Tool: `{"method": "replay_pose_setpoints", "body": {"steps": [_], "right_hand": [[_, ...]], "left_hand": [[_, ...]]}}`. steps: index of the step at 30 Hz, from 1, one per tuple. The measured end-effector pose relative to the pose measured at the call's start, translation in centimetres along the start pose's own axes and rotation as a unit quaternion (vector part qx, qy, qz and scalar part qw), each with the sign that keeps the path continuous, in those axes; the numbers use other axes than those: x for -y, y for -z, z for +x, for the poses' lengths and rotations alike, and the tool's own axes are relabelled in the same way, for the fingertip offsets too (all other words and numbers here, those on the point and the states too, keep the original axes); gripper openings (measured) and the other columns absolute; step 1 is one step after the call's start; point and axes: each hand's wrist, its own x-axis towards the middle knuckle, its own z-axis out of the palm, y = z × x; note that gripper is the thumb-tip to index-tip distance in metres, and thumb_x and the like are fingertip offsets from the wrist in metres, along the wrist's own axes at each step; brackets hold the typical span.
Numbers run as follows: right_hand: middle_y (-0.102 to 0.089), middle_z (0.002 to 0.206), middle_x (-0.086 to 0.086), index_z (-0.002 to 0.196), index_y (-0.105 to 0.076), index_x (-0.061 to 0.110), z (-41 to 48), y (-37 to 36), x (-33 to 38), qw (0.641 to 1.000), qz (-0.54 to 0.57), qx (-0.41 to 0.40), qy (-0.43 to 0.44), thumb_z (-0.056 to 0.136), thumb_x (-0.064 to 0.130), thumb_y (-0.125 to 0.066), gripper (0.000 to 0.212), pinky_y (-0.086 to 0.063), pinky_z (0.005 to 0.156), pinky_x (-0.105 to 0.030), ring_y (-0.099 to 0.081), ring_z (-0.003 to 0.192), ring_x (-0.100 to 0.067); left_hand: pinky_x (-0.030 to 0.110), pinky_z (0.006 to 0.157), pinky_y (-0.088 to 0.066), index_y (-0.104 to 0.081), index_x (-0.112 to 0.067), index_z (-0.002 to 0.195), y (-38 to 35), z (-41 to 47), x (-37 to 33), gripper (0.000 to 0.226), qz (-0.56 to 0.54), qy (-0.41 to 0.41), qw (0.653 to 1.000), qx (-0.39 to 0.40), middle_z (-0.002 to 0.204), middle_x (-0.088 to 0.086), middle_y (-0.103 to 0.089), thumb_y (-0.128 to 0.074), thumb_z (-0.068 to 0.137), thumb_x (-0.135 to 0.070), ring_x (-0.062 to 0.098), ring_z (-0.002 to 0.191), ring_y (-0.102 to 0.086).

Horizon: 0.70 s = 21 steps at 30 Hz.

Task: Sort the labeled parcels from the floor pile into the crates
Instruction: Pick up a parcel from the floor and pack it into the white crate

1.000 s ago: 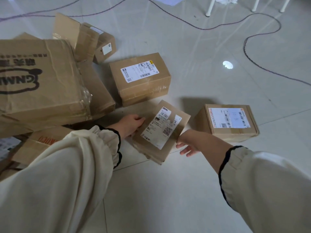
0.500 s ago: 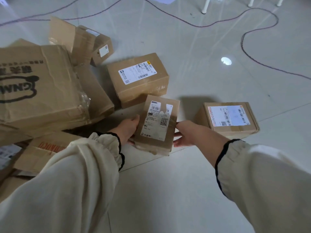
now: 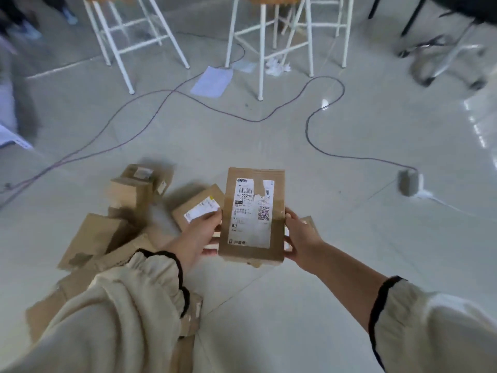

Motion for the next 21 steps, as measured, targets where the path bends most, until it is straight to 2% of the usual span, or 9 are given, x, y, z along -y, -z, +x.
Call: {"method": "replay_pose_setpoints", "body": {"steps": [2, 4, 6, 8, 12, 13, 15, 17, 21], "right_hand": [[-0.060, 0.101, 0.006, 0.098, -0.063, 0.044, -7.0, 2.3, 5.6, 1.000, 0.016, -0.019, 0.014, 0.098, 0.031, -0.030, 0.035, -0.048, 0.094, -0.045, -0.055, 0.100, -0.019], [-0.061, 0.097, 0.008, 0.109, -0.059, 0.041, -14.2, 4.7, 10.8, 0.998, 0.045, -0.031, 0.033, 0.100, 0.028, -0.031, 0.032, -0.042, 0.103, -0.050, -0.055, 0.099, -0.020], [-0.061, 0.112, 0.007, 0.124, -0.049, 0.040, -21.6, 7.1, 14.8, 0.995, 0.068, -0.044, 0.058, 0.101, 0.028, -0.032, 0.031, -0.039, 0.104, -0.050, -0.053, 0.106, -0.021], [-0.055, 0.129, 0.005, 0.127, -0.046, 0.043, -28.4, 9.4, 17.5, 0.991, 0.070, -0.073, 0.087, 0.100, 0.036, -0.034, 0.030, -0.041, 0.098, -0.044, -0.049, 0.121, -0.021], [-0.059, 0.125, 0.009, 0.127, -0.048, 0.047, -38.7, 14.0, 19.6, 0.979, 0.122, -0.116, 0.113, 0.099, 0.038, -0.036, 0.032, -0.039, 0.105, -0.047, -0.054, 0.117, -0.019], [-0.060, 0.119, 0.011, 0.126, -0.048, 0.046, -40.6, 15.1, 19.9, 0.976, 0.130, -0.127, 0.124, 0.099, 0.036, -0.035, 0.032, -0.041, 0.103, -0.044, -0.056, 0.112, -0.017], [-0.061, 0.104, 0.012, 0.117, -0.052, 0.044, -44.1, 16.9, 20.5, 0.966, 0.151, -0.155, 0.140, 0.099, 0.029, -0.032, 0.031, -0.045, 0.088, -0.037, -0.057, 0.094, -0.013], [-0.059, 0.093, 0.013, 0.108, -0.053, 0.041, -47.2, 18.4, 20.1, 0.952, 0.177, -0.198, 0.148, 0.098, 0.024, -0.030, 0.030, -0.044, 0.080, -0.034, -0.055, 0.082, -0.010], [-0.057, 0.092, 0.014, 0.115, -0.053, 0.042, -53.2, 21.2, 18.1, 0.924, 0.223, -0.268, 0.159, 0.099, 0.024, -0.029, 0.034, -0.046, 0.068, -0.029, -0.054, 0.081, -0.009]], "left_hand": [[0.033, 0.080, -0.047, -0.064, -0.028, 0.103, -0.7, -5.9, -6.9, 0.031, 0.018, -0.007, 1.000, 0.017, 0.077, -0.012, -0.069, -0.046, 0.094, -0.051, 0.012, 0.069, -0.060], [0.038, 0.086, -0.047, -0.065, -0.027, 0.103, -1.7, -11.6, -13.7, 0.033, 0.040, -0.022, 0.998, 0.051, 0.077, -0.014, -0.071, -0.048, 0.092, -0.053, 0.014, 0.076, -0.064], [0.041, 0.093, -0.047, -0.065, -0.024, 0.106, -3.0, -18.0, -20.1, 0.033, 0.063, -0.056, 0.993, 0.076, 0.091, -0.007, -0.074, -0.052, 0.091, -0.050, 0.020, 0.086, -0.066], [0.040, 0.092, -0.047, -0.066, -0.024, 0.104, -4.4, -23.8, -25.3, 0.030, 0.088, -0.092, 0.986, 0.106, 0.095, -0.004, -0.074, -0.055, 0.090, -0.048, 0.022, 0.088, -0.068], [0.039, 0.089, -0.048, -0.068, -0.027, 0.094, -8.0, -32.2, -30.8, 0.026, 0.145, -0.121, 0.964, 0.185, 0.091, -0.005, -0.074, -0.059, 0.087, -0.050, 0.021, 0.086, -0.069], [0.040, 0.090, -0.048, -0.068, -0.027, 0.092, -9.0, -33.5, -31.6, 0.025, 0.152, -0.126, 0.959, 0.201, 0.089, -0.005, -0.074, -0.059, 0.087, -0.050, 0.021, 0.085, -0.069], [0.042, 0.093, -0.047, -0.067, -0.025, 0.089, -11.4, -36.2, -33.3, 0.025, 0.167, -0.139, 0.948, 0.235, 0.089, -0.003, -0.074, -0.059, 0.088, -0.049, 0.022, 0.086, -0.068], [0.044, 0.095, -0.046, -0.065, -0.025, 0.089, -13.7, -38.8, -34.2, 0.025, 0.181, -0.149, 0.932, 0.275, 0.091, -0.001, -0.073, -0.059, 0.088, -0.048, 0.024, 0.088, -0.067], [0.042, 0.096, -0.045, -0.063, -0.025, 0.091, -18.5, -42.9, -34.8, 0.025, 0.225, -0.159, 0.893, 0.356, 0.091, 0.000, -0.071, -0.056, 0.090, -0.049, 0.022, 0.086, -0.066]]}}
